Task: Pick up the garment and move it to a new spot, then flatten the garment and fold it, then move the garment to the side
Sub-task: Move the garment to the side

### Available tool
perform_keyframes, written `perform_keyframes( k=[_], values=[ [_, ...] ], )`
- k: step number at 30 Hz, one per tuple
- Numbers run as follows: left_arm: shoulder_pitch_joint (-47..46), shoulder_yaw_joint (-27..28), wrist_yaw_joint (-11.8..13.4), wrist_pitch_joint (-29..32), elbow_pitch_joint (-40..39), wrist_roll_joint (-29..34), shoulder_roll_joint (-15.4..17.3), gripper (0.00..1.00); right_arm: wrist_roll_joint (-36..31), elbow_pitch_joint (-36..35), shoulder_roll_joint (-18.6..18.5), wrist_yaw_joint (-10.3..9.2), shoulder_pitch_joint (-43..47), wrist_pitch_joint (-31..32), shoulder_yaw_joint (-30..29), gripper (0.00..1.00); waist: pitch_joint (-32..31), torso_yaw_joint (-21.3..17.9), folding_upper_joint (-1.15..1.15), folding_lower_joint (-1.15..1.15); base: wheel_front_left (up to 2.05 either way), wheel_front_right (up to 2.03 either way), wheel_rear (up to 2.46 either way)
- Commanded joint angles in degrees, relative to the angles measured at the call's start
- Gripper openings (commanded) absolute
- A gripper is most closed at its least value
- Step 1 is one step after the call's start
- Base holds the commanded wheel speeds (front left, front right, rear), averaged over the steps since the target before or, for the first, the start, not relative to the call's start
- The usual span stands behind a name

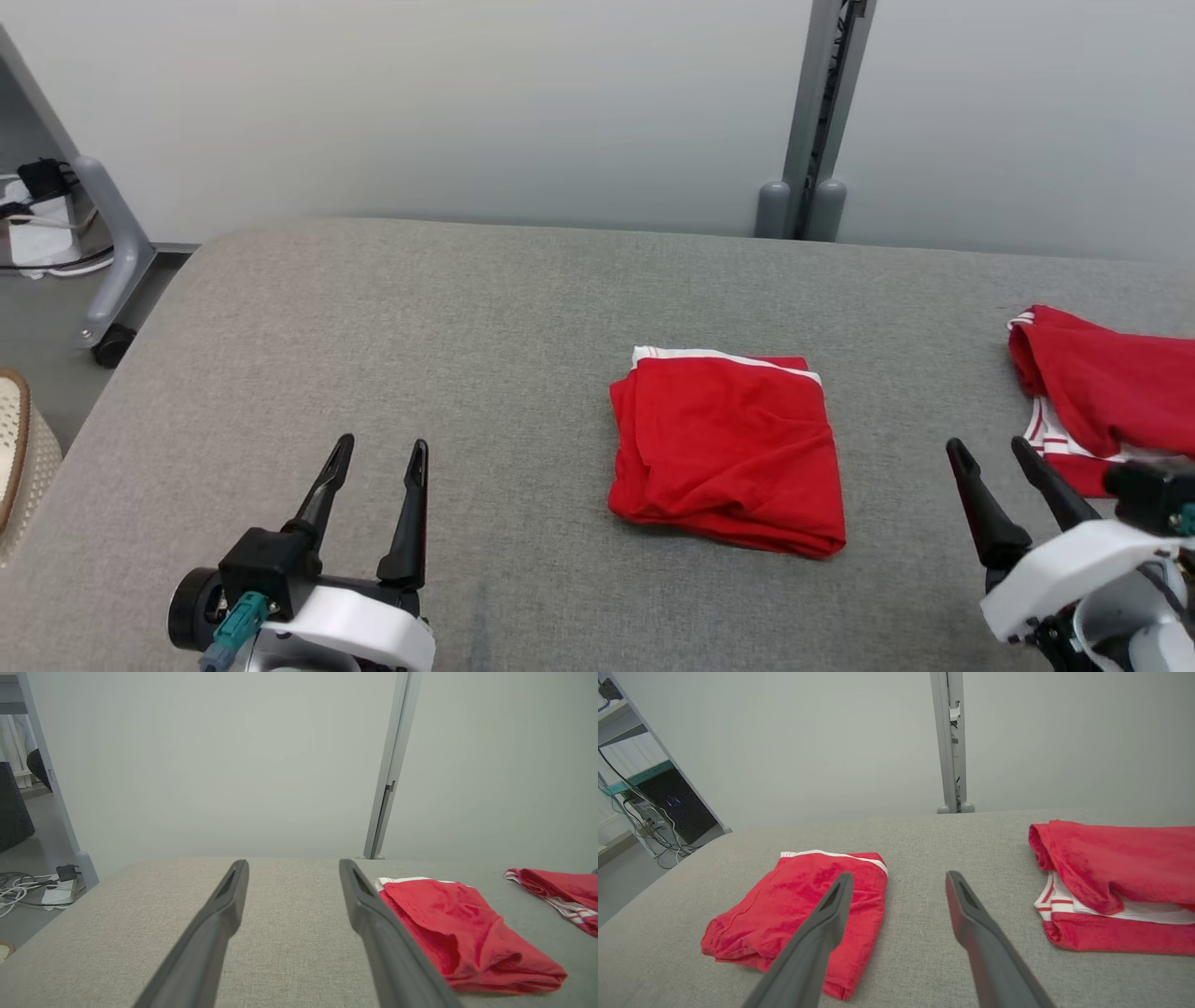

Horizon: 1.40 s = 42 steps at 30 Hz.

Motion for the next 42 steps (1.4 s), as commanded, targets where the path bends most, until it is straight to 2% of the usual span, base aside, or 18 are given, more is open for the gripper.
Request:
perform_keyframes(
  k=[1,10,18,23,27,28,29,30,42],
  values=[
    [-1.1,0.1,-0.5,-0.1,0.1,0.5,0.1,1.0,0.5,1.0,-0.7,0.05,-1.7,0.7,0.1,1.0,0.8,1.1,0.0,0.0,0.0,0.0,0.0],
    [-3.6,-0.1,-2.0,-0.1,1.0,1.4,-1.8,1.0,7.5,15.6,-1.0,0.06,-15.2,13.1,0.7,1.0,4.8,7.4,0.0,0.0,0.0,0.0,0.0],
    [-4.9,0.4,-3.1,-0.1,1.7,2.2,-3.5,1.0,11.3,28.0,-1.8,0.05,-21.6,23.6,-0.8,1.0,7.5,12.0,0.0,0.0,0.0,0.0,0.0],
    [-4.9,1.1,-3.9,-0.1,2.0,2.8,-4.4,1.0,13.2,31.2,-0.6,0.05,-22.4,28.0,0.4,1.0,8.3,13.4,0.0,0.0,0.0,0.0,0.0],
    [-5.0,1.6,-4.3,-0.1,2.4,3.3,-5.0,1.0,14.3,32.9,0.1,0.04,-22.0,28.8,1.1,1.0,8.4,13.8,0.0,0.0,0.0,0.0,0.0],
    [-4.9,1.7,-4.4,-0.1,2.5,3.5,-5.1,1.0,14.5,33.1,0.3,0.04,-21.9,28.9,1.2,0.72,8.4,13.8,0.0,0.0,0.0,0.0,0.0],
    [-4.9,1.8,-4.4,-0.1,2.6,3.6,-5.3,1.0,14.7,33.3,0.3,0.04,-21.9,29.0,1.4,0.11,8.3,13.8,0.0,0.0,0.0,0.0,0.0],
    [-5.0,1.9,-4.5,-0.1,2.7,3.7,-5.4,1.0,14.8,33.5,0.3,0.05,-21.9,28.8,1.6,0.0,8.3,13.7,0.0,0.0,0.0,0.0,0.0],
    [-4.1,2.5,-5.6,-0.1,3.0,5.1,-5.6,1.0,16.1,29.3,-1.2,0.05,-24.0,22.7,5.7,0.0,5.6,9.7,0.0,0.0,0.0,0.0,0.0]
  ],
)
